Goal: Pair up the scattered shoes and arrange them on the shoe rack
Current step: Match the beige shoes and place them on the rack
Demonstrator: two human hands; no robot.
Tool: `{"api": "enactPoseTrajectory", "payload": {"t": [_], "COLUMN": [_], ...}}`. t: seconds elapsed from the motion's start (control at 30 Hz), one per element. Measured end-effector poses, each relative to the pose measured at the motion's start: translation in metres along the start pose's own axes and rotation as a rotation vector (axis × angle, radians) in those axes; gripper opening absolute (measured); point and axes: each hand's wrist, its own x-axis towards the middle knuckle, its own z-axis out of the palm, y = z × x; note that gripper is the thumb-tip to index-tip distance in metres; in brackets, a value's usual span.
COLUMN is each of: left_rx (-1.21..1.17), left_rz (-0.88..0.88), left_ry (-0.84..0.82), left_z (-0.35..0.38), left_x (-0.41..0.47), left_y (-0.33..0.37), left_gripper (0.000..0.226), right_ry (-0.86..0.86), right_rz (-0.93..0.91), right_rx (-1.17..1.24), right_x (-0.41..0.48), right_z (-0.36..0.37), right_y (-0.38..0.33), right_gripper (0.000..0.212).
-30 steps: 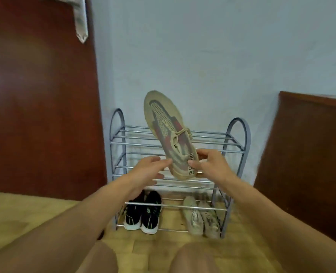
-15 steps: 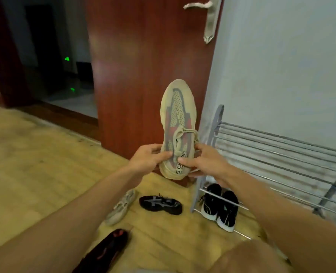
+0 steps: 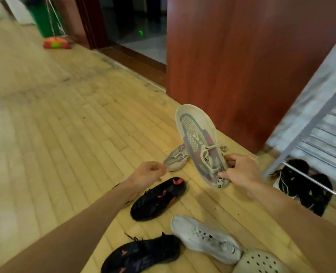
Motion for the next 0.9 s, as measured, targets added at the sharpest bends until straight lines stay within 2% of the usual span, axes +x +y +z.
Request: {"api": "enactPoseTrajectory", "payload": {"t": [0.23, 0.3, 0.43, 0.6, 0.73, 0.9], "left_rx": [0.071, 0.077, 0.039, 0.067, -0.112, -0.449], "left_rz": [-0.164, -0.192, -0.282, -0.474, -0.600, -0.669], "left_ry": [0.033, 0.037, 0.071, 0.186, 0.295, 0.432], "left_z": [0.022, 0.031, 0.053, 0.080, 0.099, 0.111], "left_x": [0.062, 0.090, 0.154, 0.221, 0.265, 0.305], "left_y": [-0.018, -0.016, -0.034, -0.070, -0.098, -0.118], "left_gripper": [0.038, 0.038, 0.051, 0.066, 0.057, 0.042], "right_ry": [-0.034, -0.020, -0.005, -0.056, -0.086, -0.184], "right_rz": [0.160, 0.212, 0.310, 0.408, 0.442, 0.428], "right_rx": [0.176, 0.204, 0.245, 0.278, 0.299, 0.246], "right_x": [0.047, 0.061, 0.089, 0.125, 0.149, 0.165], "right_z": [0.016, 0.021, 0.031, 0.049, 0.068, 0.086], "right_y": [0.055, 0.071, 0.102, 0.144, 0.166, 0.191], "right_gripper": [0.033, 0.020, 0.036, 0.026, 0.029, 0.012]}}
